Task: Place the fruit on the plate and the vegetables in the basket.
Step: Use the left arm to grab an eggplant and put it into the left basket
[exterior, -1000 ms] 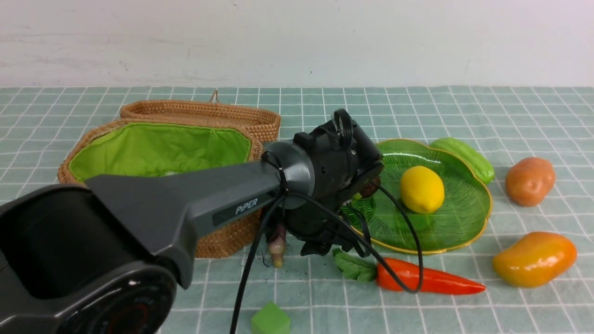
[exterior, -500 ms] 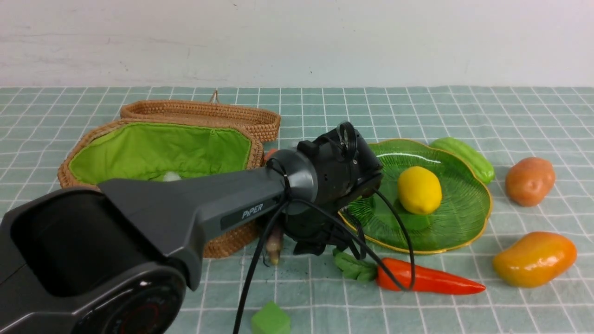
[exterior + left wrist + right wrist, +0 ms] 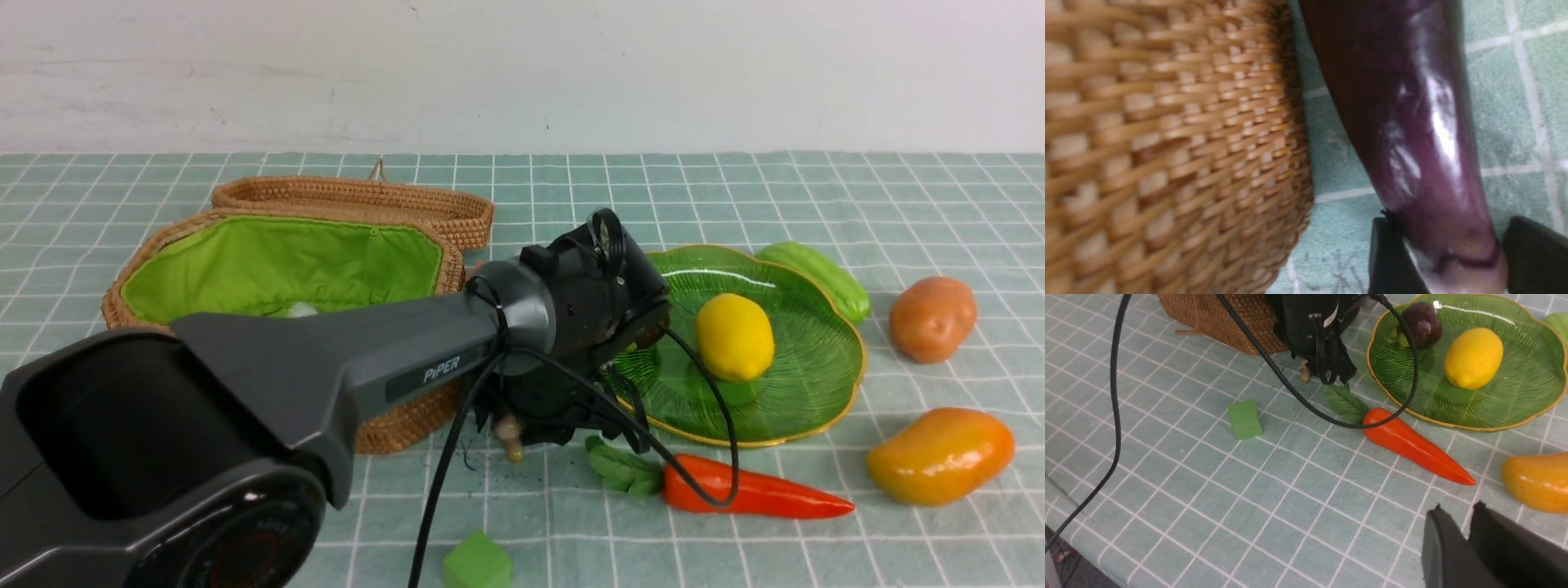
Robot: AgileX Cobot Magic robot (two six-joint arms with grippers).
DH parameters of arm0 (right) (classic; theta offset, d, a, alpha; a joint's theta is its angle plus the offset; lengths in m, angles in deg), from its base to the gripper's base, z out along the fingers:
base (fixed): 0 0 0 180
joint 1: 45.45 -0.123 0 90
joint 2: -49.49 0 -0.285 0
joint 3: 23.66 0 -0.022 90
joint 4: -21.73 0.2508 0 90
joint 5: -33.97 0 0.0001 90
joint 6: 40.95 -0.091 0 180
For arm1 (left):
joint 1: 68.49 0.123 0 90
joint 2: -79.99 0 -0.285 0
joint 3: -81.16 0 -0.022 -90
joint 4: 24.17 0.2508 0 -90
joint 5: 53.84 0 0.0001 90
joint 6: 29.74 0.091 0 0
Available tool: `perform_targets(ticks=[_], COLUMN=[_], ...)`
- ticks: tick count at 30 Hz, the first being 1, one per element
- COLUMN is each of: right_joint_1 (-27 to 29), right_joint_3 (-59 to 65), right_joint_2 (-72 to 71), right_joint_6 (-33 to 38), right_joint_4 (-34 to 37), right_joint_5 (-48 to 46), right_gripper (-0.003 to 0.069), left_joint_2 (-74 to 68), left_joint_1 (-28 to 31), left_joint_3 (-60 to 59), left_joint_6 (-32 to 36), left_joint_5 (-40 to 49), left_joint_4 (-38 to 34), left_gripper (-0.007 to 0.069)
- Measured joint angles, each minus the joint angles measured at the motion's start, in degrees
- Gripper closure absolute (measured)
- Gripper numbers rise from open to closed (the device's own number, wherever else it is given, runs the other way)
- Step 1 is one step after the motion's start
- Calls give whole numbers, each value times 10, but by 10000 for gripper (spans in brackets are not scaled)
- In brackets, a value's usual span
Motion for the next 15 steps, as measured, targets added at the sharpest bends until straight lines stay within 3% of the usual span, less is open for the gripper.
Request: perform_targets(ticks=[4, 15], right_joint_1=[0, 0], right_joint_3=[0, 0], right_joint_2=[0, 0], right_joint_6=[3, 4], right_joint_4=[0, 0], right_joint_5=[-1, -1], right_gripper=[552, 551], left_joint_2=[-1, 1], left_joint_1=[0, 0], left_joint_3=[0, 28], left_joint_6=[0, 0], left_joint_5=[-2, 30], left_joint_4=[-2, -5], left_gripper=[392, 393])
